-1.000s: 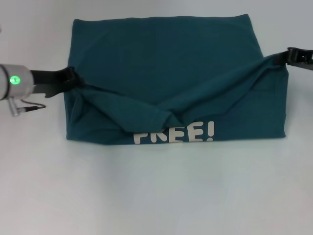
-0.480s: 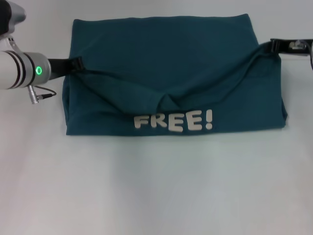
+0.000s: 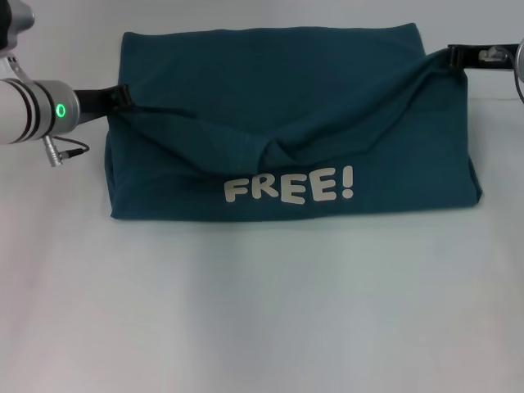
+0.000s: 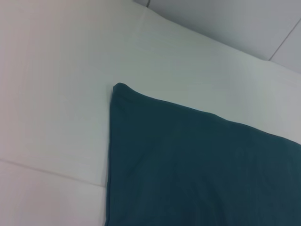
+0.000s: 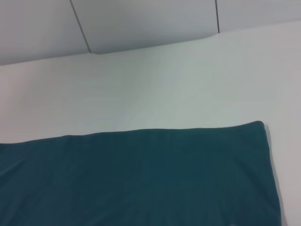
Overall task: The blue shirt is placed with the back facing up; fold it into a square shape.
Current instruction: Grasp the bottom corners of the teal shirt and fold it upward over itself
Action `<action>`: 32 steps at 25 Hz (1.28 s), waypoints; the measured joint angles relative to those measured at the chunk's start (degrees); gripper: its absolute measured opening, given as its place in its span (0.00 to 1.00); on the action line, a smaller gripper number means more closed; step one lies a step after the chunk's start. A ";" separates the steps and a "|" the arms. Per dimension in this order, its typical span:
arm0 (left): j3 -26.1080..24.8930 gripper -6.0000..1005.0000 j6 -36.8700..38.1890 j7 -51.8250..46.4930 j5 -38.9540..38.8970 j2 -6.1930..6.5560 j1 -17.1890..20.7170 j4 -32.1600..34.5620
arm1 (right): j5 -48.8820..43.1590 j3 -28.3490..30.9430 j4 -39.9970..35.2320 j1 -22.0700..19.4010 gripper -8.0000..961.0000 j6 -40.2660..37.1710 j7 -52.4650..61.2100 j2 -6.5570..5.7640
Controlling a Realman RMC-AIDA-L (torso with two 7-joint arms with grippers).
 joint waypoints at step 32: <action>-3.81 0.48 19.76 1.81 -14.11 0.32 12.99 9.81 | 14.85 9.05 -3.06 -10.48 0.59 -33.83 -2.74 -6.38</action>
